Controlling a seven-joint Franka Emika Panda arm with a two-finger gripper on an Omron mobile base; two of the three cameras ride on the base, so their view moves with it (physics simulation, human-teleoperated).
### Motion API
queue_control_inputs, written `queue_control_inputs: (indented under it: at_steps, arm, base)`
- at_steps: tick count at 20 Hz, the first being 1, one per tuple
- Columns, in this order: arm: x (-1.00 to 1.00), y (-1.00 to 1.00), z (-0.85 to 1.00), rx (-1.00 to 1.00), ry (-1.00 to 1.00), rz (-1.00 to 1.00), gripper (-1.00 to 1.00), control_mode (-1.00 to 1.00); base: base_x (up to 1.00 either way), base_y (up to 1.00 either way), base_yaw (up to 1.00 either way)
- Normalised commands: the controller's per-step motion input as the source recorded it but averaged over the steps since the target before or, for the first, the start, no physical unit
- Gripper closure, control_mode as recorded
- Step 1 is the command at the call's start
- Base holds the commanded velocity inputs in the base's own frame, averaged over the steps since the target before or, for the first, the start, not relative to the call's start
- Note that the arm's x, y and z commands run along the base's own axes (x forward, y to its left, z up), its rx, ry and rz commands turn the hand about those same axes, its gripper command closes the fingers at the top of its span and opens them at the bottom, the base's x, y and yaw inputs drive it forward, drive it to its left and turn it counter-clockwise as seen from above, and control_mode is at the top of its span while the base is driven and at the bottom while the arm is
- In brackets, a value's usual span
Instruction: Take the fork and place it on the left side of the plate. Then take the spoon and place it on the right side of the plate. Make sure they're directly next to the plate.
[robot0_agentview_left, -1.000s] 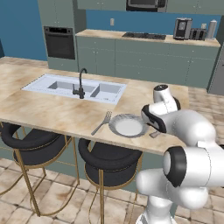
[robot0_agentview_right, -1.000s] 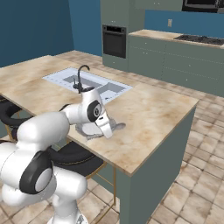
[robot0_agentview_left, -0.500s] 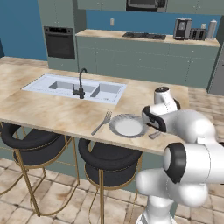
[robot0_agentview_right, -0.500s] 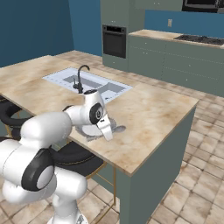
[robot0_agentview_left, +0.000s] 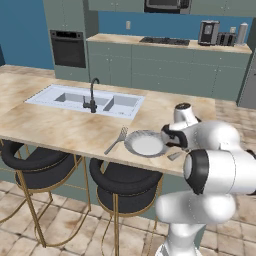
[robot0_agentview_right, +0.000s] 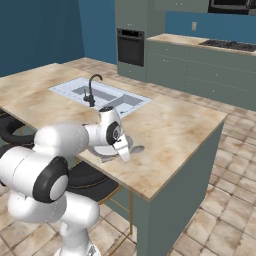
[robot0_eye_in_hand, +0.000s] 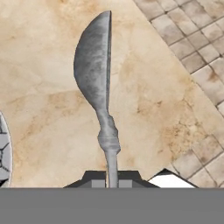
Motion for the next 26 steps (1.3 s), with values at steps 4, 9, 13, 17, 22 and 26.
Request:
queue_control_inputs:
  at_steps: [4,9,13,17,22,26]
  arm:
    - [0.37,0.03,-0.17,0.00,0.00,0.00,1.00,-1.00]
    - [0.33,0.00,-0.20,0.00,0.00,0.00,1.00,-1.00]
    - [0.29,0.00,-0.11,0.01,0.00,0.00,1.00,-1.00]
    - [0.01,0.00,-0.12,0.02,0.00,0.00,1.00,-1.00]
    - [0.01,0.00,-0.11,0.03,0.00,0.00,1.00,-1.00]
    - [0.00,0.00,-0.13,0.02,0.00,0.02,1.00,-1.00]
  base:
    - [0.00,0.00,0.00]
    - [0.00,0.00,0.00]
    - [0.00,0.00,0.00]
    - [0.00,0.00,0.00]
    - [0.00,0.00,0.00]
    - [0.00,0.00,0.00]
